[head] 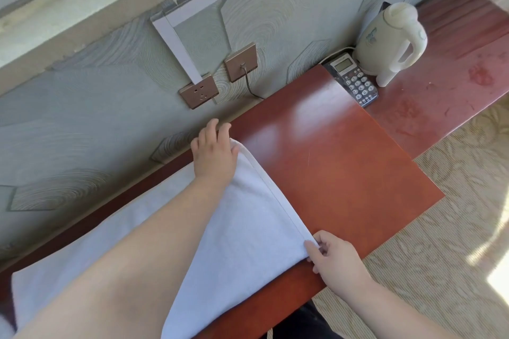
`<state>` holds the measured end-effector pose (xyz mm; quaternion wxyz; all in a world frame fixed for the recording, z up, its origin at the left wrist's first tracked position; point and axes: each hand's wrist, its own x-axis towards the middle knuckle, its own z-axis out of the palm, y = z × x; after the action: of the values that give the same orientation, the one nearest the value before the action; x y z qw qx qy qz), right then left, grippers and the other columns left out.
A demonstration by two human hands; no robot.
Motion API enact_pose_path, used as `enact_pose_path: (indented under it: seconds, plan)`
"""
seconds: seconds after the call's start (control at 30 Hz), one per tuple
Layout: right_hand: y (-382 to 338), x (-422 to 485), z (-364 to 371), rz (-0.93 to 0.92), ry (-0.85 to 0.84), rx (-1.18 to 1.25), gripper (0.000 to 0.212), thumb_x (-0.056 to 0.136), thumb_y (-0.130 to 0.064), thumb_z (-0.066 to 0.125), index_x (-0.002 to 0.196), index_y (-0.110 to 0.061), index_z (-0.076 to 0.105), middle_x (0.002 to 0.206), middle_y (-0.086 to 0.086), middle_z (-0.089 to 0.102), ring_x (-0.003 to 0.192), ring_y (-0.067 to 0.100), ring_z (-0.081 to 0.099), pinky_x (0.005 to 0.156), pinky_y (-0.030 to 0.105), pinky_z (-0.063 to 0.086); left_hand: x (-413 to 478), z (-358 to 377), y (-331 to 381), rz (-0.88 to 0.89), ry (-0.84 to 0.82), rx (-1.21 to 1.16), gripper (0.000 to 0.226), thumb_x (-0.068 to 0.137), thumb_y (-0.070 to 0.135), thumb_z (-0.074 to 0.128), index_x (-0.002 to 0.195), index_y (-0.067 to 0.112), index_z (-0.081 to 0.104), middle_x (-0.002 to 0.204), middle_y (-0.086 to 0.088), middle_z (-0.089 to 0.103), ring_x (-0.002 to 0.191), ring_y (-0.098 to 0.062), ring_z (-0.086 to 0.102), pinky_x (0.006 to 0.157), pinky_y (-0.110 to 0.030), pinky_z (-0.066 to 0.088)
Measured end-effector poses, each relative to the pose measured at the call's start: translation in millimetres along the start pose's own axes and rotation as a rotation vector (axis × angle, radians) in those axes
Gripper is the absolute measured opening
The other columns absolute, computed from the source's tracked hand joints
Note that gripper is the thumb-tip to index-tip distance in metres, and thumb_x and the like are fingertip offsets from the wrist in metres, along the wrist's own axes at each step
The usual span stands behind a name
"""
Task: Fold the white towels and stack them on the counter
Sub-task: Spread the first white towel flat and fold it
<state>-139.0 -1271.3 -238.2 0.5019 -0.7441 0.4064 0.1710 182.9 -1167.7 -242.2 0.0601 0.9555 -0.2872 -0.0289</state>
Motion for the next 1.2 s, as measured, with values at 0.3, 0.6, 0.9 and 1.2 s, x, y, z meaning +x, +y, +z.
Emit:
enact_pose_path:
  seconds: [0.3,0.6,0.9,1.2]
  plan:
    - [-16.1,3.8,10.8,-0.034,0.172,-0.183,0.032,0.093,-0.042,0.060,0.069,-0.024,0.047,0.057,-0.006,0.046,0.052,0.011,0.040,0.049,0.030,0.033,-115.0,34.8,-20.1,0.077,-0.377,0.035,0.089,0.095,0.065,0.013,0.159,0.012,-0.019,0.165,-0.002,-0.031,0.155,-0.020,-0.025,0.125,-0.037,-0.016]
    - [-22.7,0.3,8.6,-0.041,0.279,-0.334,0.022,0.087,-0.035,0.067,0.077,-0.024,0.051,0.071,-0.012,0.054,0.061,0.011,0.050,0.056,0.034,0.047,-41.5,23.5,-27.2,0.230,-0.493,0.077,0.093,0.095,0.072,0.019,0.160,0.020,-0.022,0.166,0.002,-0.031,0.154,-0.020,-0.027,0.127,-0.041,-0.010]
    - [-64.5,49.5,59.9,-0.809,0.130,-0.884,0.075,0.097,-0.051,0.052,0.156,-0.007,0.037,0.167,0.013,0.025,0.155,0.030,0.023,0.122,0.045,0.017,-29.4,33.7,-19.4,0.461,-0.391,0.091,0.074,0.102,0.051,0.017,0.164,0.017,-0.005,0.171,-0.001,-0.013,0.157,-0.018,-0.014,0.127,-0.037,-0.010]
    - [-60.5,58.4,63.8,-0.617,0.024,-1.006,0.081,0.101,-0.061,0.025,0.163,-0.012,0.004,0.171,0.009,-0.009,0.157,0.027,-0.011,0.125,0.045,-0.002,-51.3,7.1,-48.9,0.193,-0.182,0.020,0.069,0.105,0.042,0.023,0.163,0.010,0.001,0.172,-0.007,-0.004,0.159,-0.023,-0.002,0.128,-0.037,-0.005]
